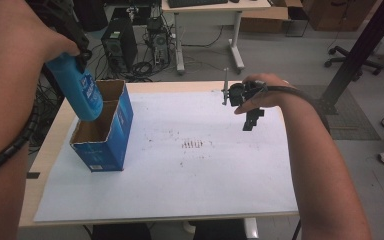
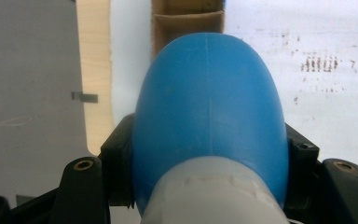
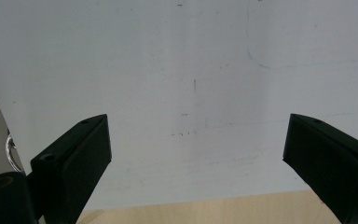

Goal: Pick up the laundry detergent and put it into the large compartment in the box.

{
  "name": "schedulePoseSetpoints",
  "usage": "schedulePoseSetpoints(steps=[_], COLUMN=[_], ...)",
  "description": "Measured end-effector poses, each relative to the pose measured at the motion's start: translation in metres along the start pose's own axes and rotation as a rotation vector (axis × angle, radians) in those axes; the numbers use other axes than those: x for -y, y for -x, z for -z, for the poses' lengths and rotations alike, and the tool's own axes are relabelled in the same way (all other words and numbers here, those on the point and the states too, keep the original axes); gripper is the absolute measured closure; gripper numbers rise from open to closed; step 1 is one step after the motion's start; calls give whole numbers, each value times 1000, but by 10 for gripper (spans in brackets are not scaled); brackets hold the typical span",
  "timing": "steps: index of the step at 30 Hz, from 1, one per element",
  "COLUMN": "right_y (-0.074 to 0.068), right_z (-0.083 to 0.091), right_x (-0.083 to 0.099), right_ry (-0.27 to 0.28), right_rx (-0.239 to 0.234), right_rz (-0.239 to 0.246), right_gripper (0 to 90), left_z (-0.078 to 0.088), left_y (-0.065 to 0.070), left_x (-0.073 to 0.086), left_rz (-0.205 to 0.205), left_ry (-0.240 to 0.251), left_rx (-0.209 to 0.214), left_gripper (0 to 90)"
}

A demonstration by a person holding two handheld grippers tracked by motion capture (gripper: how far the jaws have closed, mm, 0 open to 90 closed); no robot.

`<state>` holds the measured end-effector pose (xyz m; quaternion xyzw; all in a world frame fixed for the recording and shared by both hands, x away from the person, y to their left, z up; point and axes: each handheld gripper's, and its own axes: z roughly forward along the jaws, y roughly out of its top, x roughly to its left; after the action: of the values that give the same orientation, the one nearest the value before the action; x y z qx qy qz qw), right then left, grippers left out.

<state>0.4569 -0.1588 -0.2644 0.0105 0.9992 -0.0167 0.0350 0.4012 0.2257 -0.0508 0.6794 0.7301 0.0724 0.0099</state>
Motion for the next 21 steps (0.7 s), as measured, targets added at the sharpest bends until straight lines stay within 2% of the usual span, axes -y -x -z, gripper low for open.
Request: schedulePoseSetpoints(steps=[6,10,21], right_y=[1,1,1], right_z=[0,0,0], right_x=[4,4,-1], right_ry=[-4,1,3], right_rx=[1,5,10], right_rz=[-8,-5,11], right_gripper=[75,75,75], left_z=[-1,-2,-19], left_y=[-4,-7,-10], left_x=[-6,-10,-19], left_rz=[-10,-10,-20], left_ry=[22,26,5], left_rx=[-21,-12,-12], left_gripper=[379,378,378])
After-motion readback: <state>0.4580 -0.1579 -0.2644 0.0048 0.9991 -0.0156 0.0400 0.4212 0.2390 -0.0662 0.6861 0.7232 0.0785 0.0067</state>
